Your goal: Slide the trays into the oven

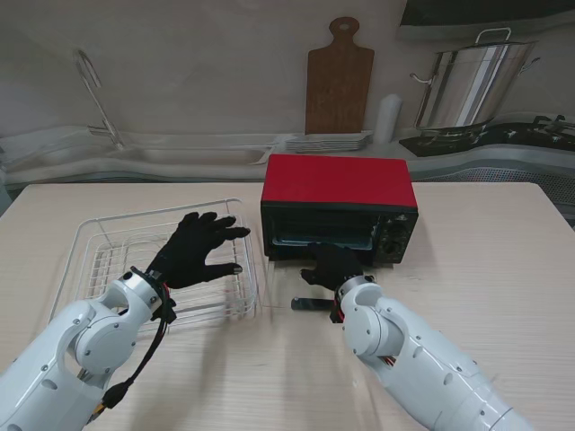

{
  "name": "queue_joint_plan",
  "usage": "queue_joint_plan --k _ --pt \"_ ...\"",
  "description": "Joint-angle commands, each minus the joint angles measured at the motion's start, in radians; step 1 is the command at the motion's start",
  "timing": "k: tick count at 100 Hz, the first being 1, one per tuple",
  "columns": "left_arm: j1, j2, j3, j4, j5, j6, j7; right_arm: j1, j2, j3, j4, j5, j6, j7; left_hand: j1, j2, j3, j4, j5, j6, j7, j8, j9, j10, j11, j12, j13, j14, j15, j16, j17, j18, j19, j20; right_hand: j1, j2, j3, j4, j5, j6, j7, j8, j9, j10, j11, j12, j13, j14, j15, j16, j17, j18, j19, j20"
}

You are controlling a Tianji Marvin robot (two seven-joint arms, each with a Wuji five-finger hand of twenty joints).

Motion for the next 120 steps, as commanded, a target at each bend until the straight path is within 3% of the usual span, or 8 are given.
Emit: queue_joint_plan --k 1,37,91,120 --pt "0.004 -0.004 0.0 -0.005 0.0 0.001 -0.02 0.018 -0.023 -0.009 0.016 0.009 0.01 0.008 0.018 0.03 -0.03 0.036 -0.028 0.013 -0.001 0.015 -0.033 -0.013 0.0 0.006 -0.031 -0.021 -0.018 -0.01 -0.012 -0.027 -0.05 -0.006 -0.048 -0.002 -0.013 0.031 -0.015 -0.005 0.011 0.017 -0.018 0.0 0.007 0.015 -0.038 -0.009 0.014 0.012 -0.005 0.012 0.015 0.018" --pt "0.005 -0.004 -0.003 -0.005 0.003 0.001 -0.018 0.1 -0.069 -0.065 0.124 0.07 0.049 -0.043 0.019 0.029 -0.031 0.037 -0.028 0.013 0.0 0.015 -0.034 -0.014 0.0 0.006 -0.031 -0.023 -0.018 -0.01 -0.012 -0.027 -0.051 -0.006 -0.049 -0.003 -0.012 0.031 -0.031 -0.01 0.014 0.023 -0.032 -0.008 0.009 0.016 -0.044 -0.017 0.015 0.013 -0.01 0.014 0.015 0.02" --pt "0.01 -0.005 -0.005 -0.006 0.005 0.0 -0.012 0.141 -0.092 -0.088 0.189 0.098 0.059 -0.065 0.019 0.029 -0.031 0.037 -0.027 0.012 0.0 0.015 -0.033 -0.014 0.0 0.006 -0.029 -0.023 -0.017 -0.011 -0.012 -0.027 -0.05 -0.006 -0.051 0.003 -0.027 0.032 -0.061 -0.041 0.039 0.037 -0.046 -0.031 0.021 0.02 -0.056 -0.029 0.012 0.012 -0.015 -0.002 0.01 0.019" --pt "0.01 -0.004 -0.006 -0.006 0.004 0.001 -0.013 0.134 -0.084 -0.085 0.174 0.095 0.061 -0.048 0.018 0.03 -0.031 0.037 -0.028 0.012 0.0 0.015 -0.032 -0.012 0.0 0.006 -0.03 -0.024 -0.017 -0.011 -0.012 -0.027 -0.05 -0.005 -0.055 0.009 -0.039 0.031 -0.059 -0.043 0.048 0.045 -0.041 -0.033 0.026 0.021 -0.049 -0.031 0.016 0.014 -0.011 0.002 0.014 0.021"
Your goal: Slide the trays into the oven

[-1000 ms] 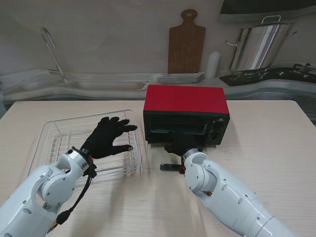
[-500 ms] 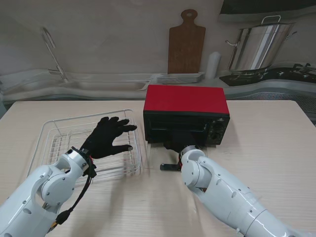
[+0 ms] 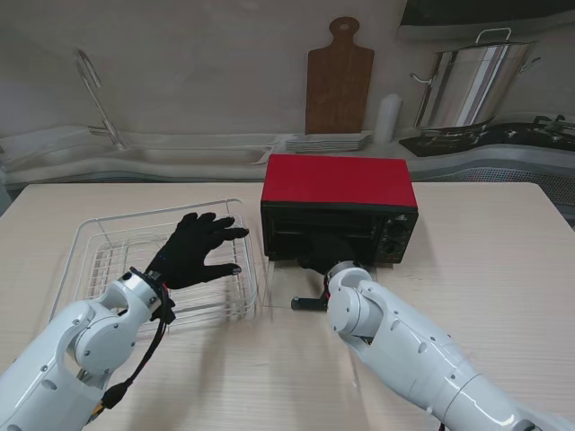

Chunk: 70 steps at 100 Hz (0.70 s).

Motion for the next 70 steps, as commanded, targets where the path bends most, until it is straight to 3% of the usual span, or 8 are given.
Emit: queue_joint_plan --k 1,35,70 --pt "0.008 -0.005 -0.002 -0.008 -0.001 0.001 -0.016 -0.012 0.0 0.003 -0.017 -0.006 0.0 0.026 0.019 0.03 -0.03 0.037 -0.027 0.014 0.0 0.015 -0.033 -0.011 0.0 0.006 -0.03 -0.023 -0.017 -0.011 -0.012 -0.027 -0.05 -0.005 -0.056 0.008 -0.038 0.031 -0.03 -0.02 0.014 0.014 -0.039 -0.025 0.002 0.014 -0.036 -0.018 0.005 0.007 0.002 0.017 -0.003 -0.003" --pt "0.018 -0.005 -0.009 -0.015 0.001 0.0 -0.009 -0.115 0.039 0.061 -0.137 -0.051 -0.037 0.046 0.019 0.03 -0.03 0.037 -0.027 0.012 0.0 0.015 -0.032 -0.012 0.0 0.006 -0.03 -0.023 -0.017 -0.011 -0.013 -0.026 -0.05 -0.006 -0.058 0.009 -0.033 0.033 -0.02 -0.015 0.009 0.019 -0.037 -0.018 0.013 0.018 -0.034 -0.021 0.012 0.012 0.0 0.017 0.002 0.001" --pt "0.033 -0.006 -0.018 -0.026 0.001 0.001 -0.006 -0.333 0.104 0.191 -0.35 -0.166 -0.161 0.078 0.019 0.03 -0.031 0.037 -0.028 0.013 -0.001 0.015 -0.032 -0.012 -0.001 0.005 -0.031 -0.022 -0.018 -0.011 -0.013 -0.026 -0.05 -0.006 -0.052 0.019 -0.036 0.033 -0.024 -0.012 -0.009 0.016 -0.045 -0.017 0.005 0.014 -0.041 -0.018 0.007 0.009 -0.004 0.022 0.0 0.0"
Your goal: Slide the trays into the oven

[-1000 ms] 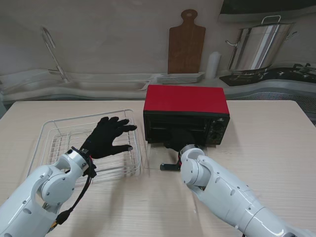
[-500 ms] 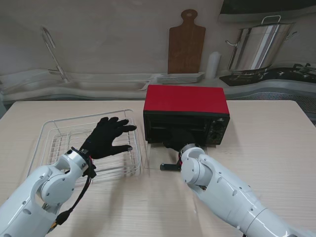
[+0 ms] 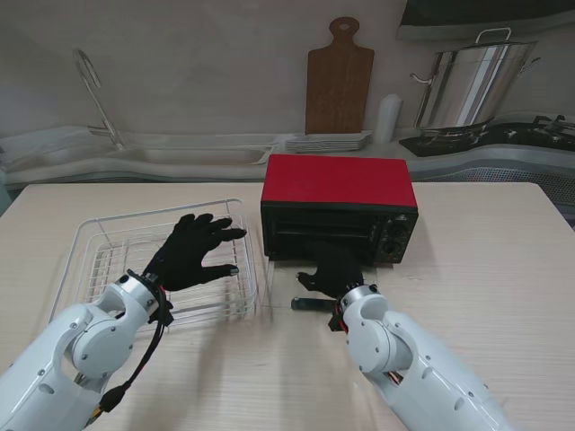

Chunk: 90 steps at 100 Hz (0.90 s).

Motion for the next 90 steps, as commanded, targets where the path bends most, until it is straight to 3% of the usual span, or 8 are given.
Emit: queue_joint_plan --k 1,43,90 --pt "0.012 -0.005 -0.004 -0.016 0.0 0.002 -0.017 -0.054 0.016 0.002 -0.027 -0.014 -0.021 0.018 0.009 0.03 -0.031 0.037 -0.027 0.013 -0.001 0.014 -0.033 -0.012 -0.002 0.005 -0.031 -0.017 -0.018 -0.011 -0.013 -0.026 -0.05 -0.006 -0.052 0.017 -0.036 0.033 -0.024 -0.011 -0.011 0.008 -0.028 -0.017 0.006 0.006 -0.042 -0.017 0.007 0.005 -0.007 0.007 0.007 0.012" --pt "0.027 -0.004 -0.007 -0.032 0.003 0.002 -0.022 -0.307 0.06 0.135 -0.188 -0.087 -0.186 0.064 0.008 0.033 -0.033 0.038 -0.032 0.004 -0.005 0.013 -0.035 -0.013 -0.004 0.004 -0.032 -0.02 -0.018 -0.011 -0.012 -0.027 -0.051 -0.007 -0.046 0.025 -0.046 0.034 -0.025 -0.006 -0.027 0.002 -0.028 -0.015 -0.009 -0.001 -0.04 -0.019 0.003 0.003 -0.008 0.011 0.004 0.011" --pt "0.043 -0.007 0.003 -0.04 0.01 -0.008 0.002 -0.391 0.079 0.137 -0.189 -0.145 -0.242 0.079 0.008 0.038 -0.04 0.039 -0.035 -0.032 -0.013 0.001 -0.04 -0.016 -0.013 -0.004 -0.034 -0.018 -0.021 -0.011 -0.012 -0.027 -0.053 -0.01 -0.047 0.037 -0.055 0.036 -0.041 -0.002 -0.039 -0.002 -0.046 -0.017 -0.02 -0.005 -0.059 -0.025 -0.009 -0.002 -0.015 0.004 -0.004 0.007"
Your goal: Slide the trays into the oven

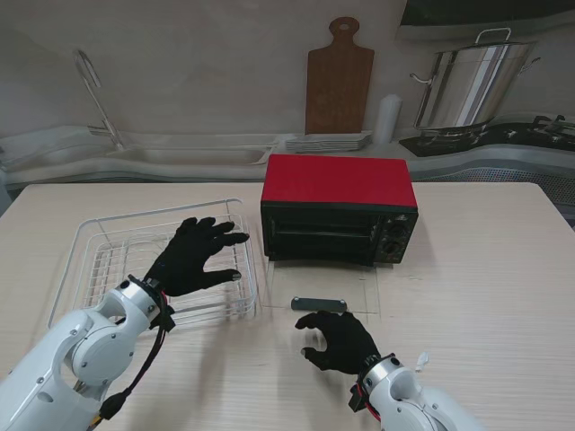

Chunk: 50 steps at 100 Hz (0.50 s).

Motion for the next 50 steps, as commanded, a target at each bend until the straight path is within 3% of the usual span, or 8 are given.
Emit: queue_joint_plan --k 1,33,50 --pt "0.013 -0.007 0.004 -0.013 0.006 -0.007 -0.007 -0.012 0.0 -0.012 0.007 -0.018 -0.004 0.012 0.008 0.038 -0.04 0.04 -0.035 -0.022 -0.012 0.001 -0.04 -0.016 -0.013 -0.004 -0.035 -0.02 -0.021 -0.011 -0.012 -0.027 -0.053 -0.01 -0.047 0.017 -0.018 0.036 -0.041 -0.001 -0.017 -0.003 -0.046 -0.016 -0.016 -0.005 -0.06 -0.025 -0.01 -0.003 -0.015 0.002 -0.005 0.007" --pt "0.012 -0.007 0.008 -0.01 0.018 -0.014 0.005 -0.002 0.004 -0.03 0.021 -0.016 0.032 0.04 0.009 0.037 -0.042 0.04 -0.034 -0.016 -0.01 -0.001 -0.039 -0.017 -0.012 -0.004 -0.036 -0.023 -0.022 -0.013 -0.012 -0.027 -0.054 -0.012 -0.045 0.033 -0.036 0.037 -0.081 0.034 -0.06 -0.058 -0.092 0.007 -0.098 -0.04 -0.096 -0.03 -0.125 -0.066 -0.059 -0.045 -0.089 -0.036" --pt "0.009 -0.007 0.01 -0.007 0.015 -0.015 0.004 0.011 0.005 -0.044 0.032 -0.021 0.054 0.045 0.009 0.037 -0.043 0.04 -0.034 -0.016 -0.01 -0.003 -0.04 -0.017 -0.012 -0.004 -0.037 -0.023 -0.021 -0.014 -0.012 -0.026 -0.054 -0.013 -0.045 0.054 -0.054 0.039 -0.112 0.053 -0.092 -0.105 -0.133 0.005 -0.183 -0.077 -0.124 -0.058 -0.276 -0.155 -0.115 -0.132 -0.198 -0.098"
